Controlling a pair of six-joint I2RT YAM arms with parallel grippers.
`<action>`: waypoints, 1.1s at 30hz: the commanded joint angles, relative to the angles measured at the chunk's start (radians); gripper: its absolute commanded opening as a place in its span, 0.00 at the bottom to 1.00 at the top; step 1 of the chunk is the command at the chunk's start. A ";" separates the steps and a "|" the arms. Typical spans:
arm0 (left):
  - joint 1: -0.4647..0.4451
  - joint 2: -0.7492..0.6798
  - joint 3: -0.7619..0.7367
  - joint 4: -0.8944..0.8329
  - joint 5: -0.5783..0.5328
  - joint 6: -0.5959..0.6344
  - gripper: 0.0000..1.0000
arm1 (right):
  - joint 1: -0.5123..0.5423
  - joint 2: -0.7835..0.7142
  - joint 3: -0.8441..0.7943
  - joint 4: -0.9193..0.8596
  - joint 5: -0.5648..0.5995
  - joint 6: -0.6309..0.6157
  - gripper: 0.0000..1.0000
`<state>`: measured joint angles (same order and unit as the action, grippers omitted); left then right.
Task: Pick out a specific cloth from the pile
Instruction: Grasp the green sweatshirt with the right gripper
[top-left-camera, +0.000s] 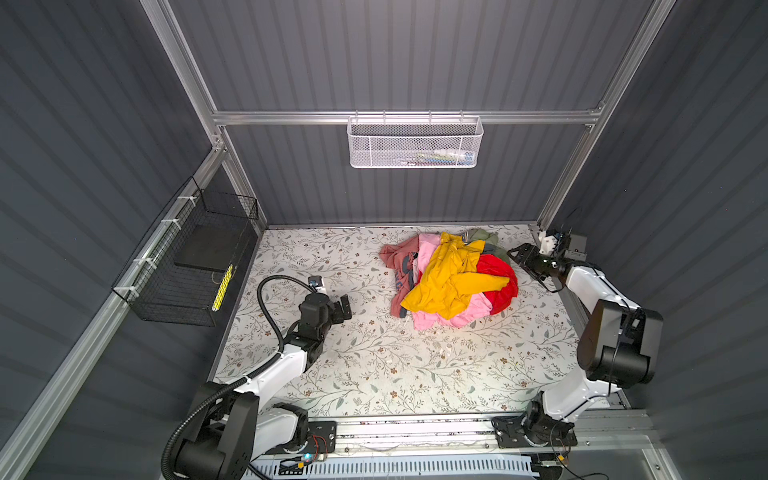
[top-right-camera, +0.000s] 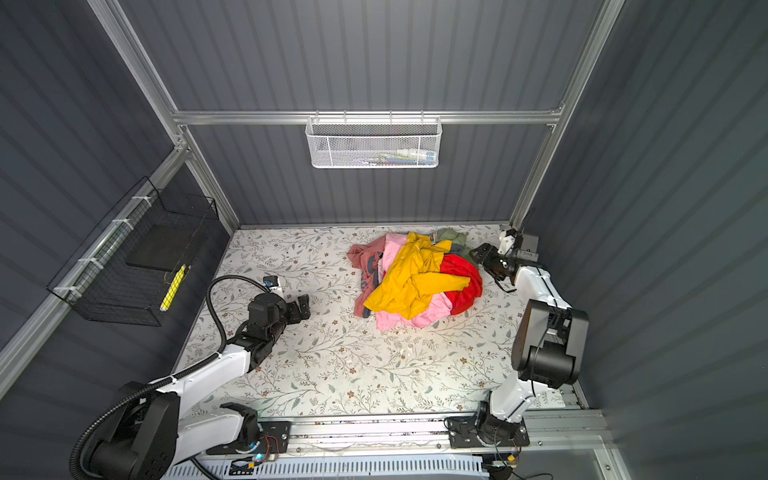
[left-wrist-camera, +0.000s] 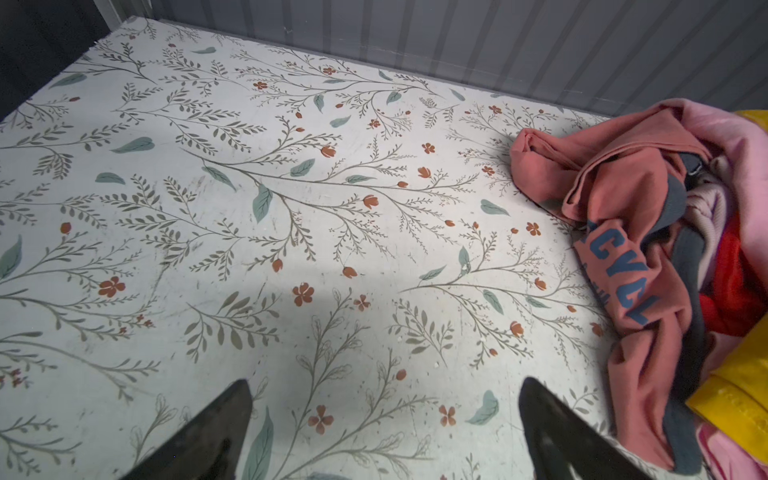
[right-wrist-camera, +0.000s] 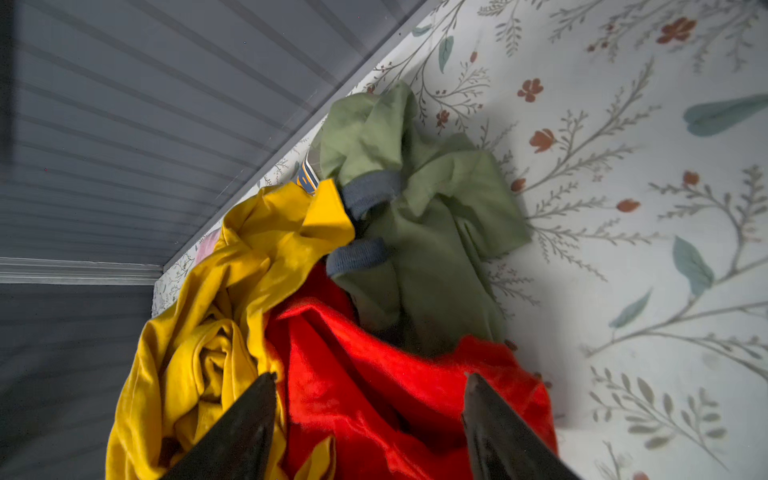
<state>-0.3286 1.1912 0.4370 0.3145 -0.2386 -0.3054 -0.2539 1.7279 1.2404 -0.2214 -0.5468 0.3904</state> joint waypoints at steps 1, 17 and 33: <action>-0.010 0.005 0.010 -0.013 0.028 -0.011 1.00 | 0.033 0.073 0.119 -0.101 0.052 -0.064 0.71; -0.010 -0.003 0.035 -0.054 0.058 -0.008 1.00 | 0.136 0.534 0.627 -0.221 0.135 0.035 0.71; -0.012 0.032 0.066 -0.072 0.079 -0.018 1.00 | 0.158 0.654 0.781 -0.101 0.131 0.127 0.17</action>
<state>-0.3332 1.2106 0.4747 0.2539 -0.1806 -0.3088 -0.0975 2.4153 2.0499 -0.4328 -0.3882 0.4877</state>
